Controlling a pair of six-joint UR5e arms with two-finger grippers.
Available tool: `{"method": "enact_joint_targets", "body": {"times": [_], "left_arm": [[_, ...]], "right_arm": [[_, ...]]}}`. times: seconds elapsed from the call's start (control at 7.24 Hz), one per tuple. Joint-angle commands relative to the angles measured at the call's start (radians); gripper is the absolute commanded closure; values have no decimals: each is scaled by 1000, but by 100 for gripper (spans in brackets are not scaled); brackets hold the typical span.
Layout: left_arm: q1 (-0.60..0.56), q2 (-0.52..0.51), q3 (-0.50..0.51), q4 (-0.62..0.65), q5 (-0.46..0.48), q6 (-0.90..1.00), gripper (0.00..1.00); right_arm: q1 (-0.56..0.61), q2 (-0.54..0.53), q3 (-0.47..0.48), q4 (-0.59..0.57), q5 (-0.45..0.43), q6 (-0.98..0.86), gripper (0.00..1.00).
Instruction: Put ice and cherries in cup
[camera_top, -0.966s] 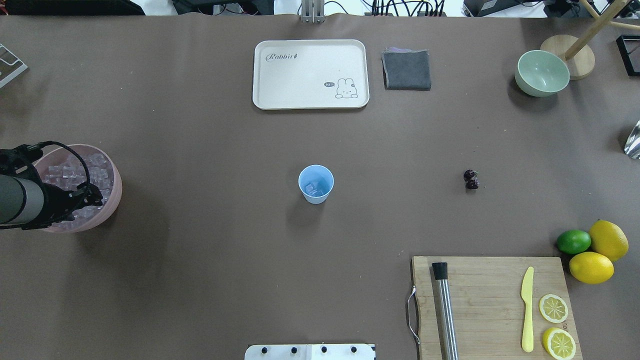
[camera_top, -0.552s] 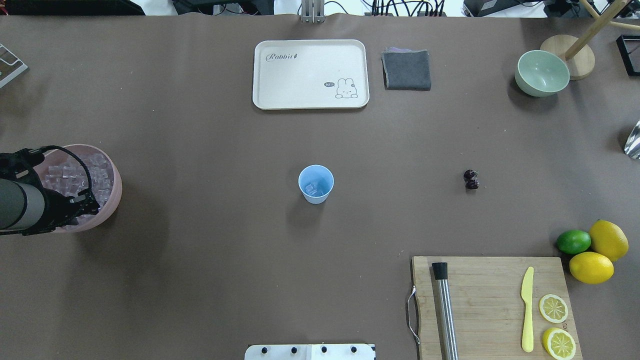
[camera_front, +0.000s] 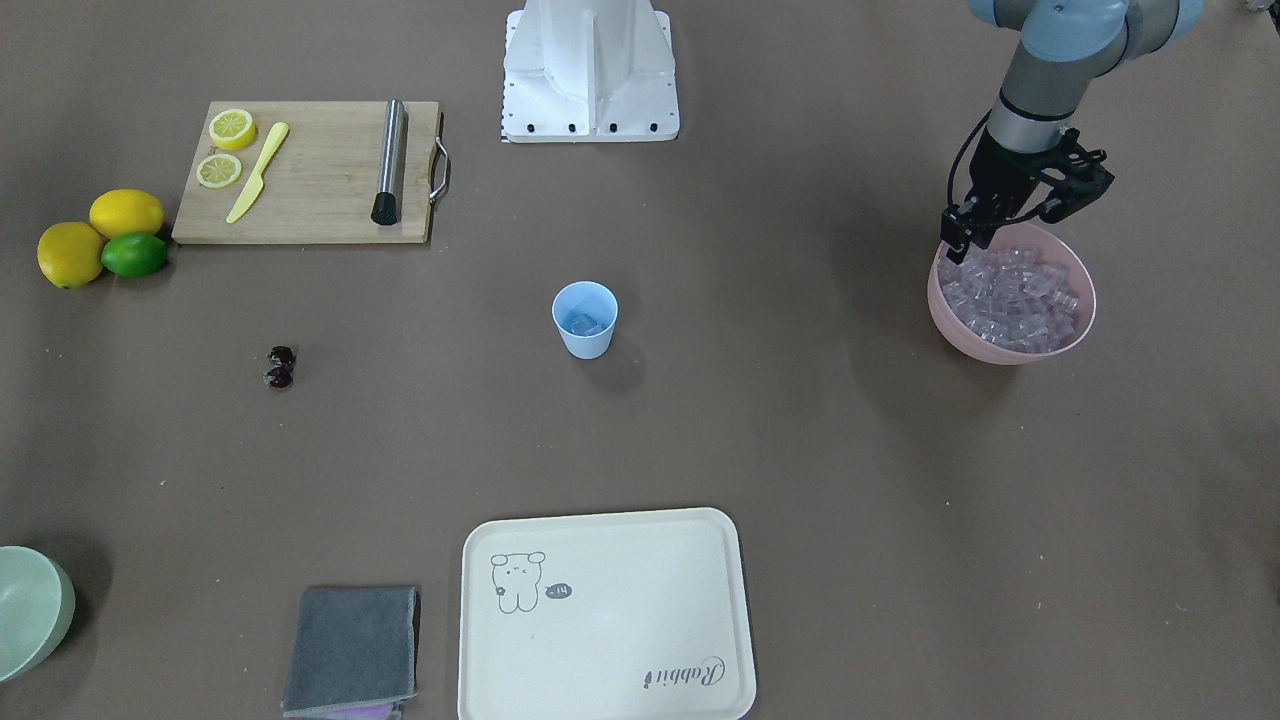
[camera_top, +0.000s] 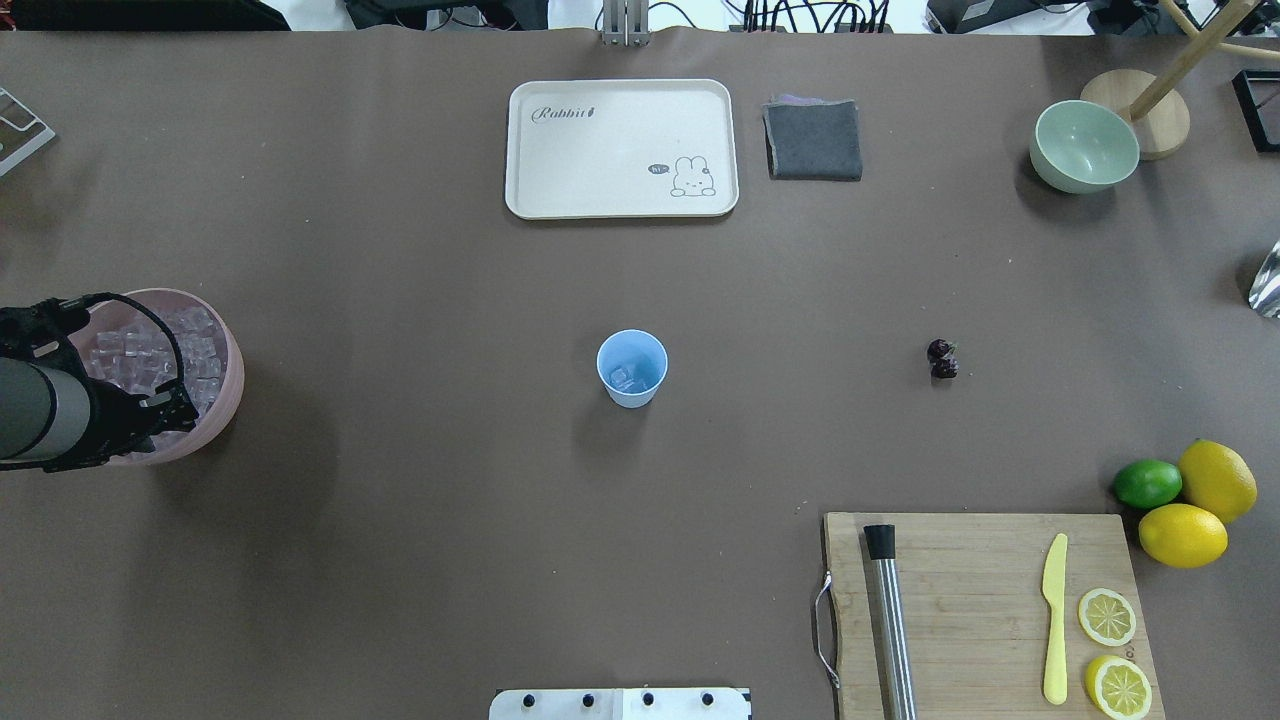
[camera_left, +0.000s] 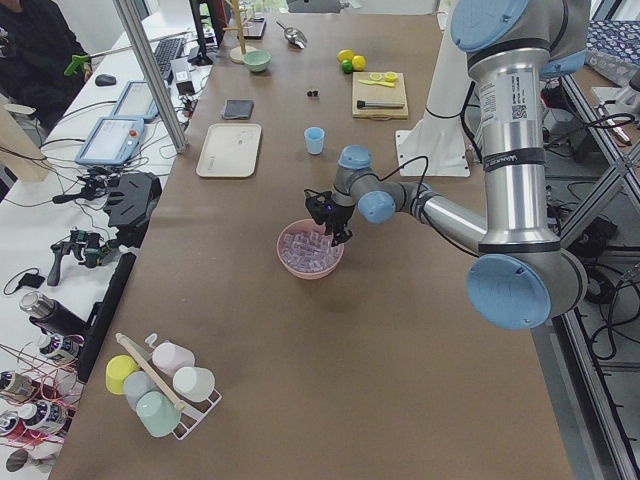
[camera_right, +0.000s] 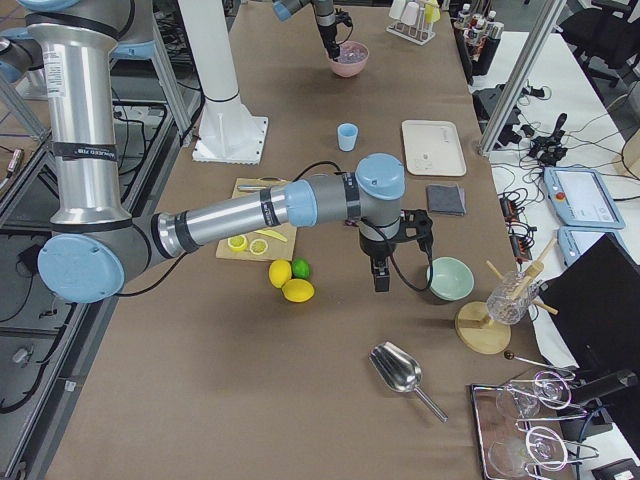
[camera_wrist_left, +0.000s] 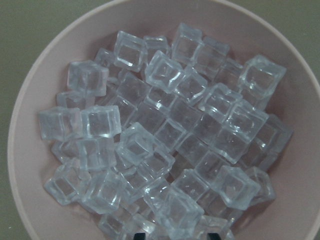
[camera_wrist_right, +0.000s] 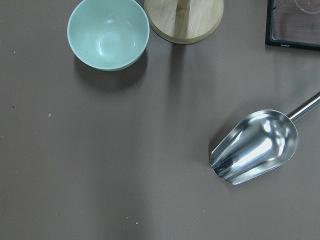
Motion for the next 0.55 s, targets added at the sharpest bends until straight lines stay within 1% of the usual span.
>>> {"method": "enact_joint_targets", "body": {"times": [0.0,0.41], "left_arm": [[-1,-7,11,1,-2,1,48],[-5,-12,25,0,-4,1,48]], "right_arm": [[-1,0,1,0,0,0,0],[-1,-13,14,0,0,0,0]]}}
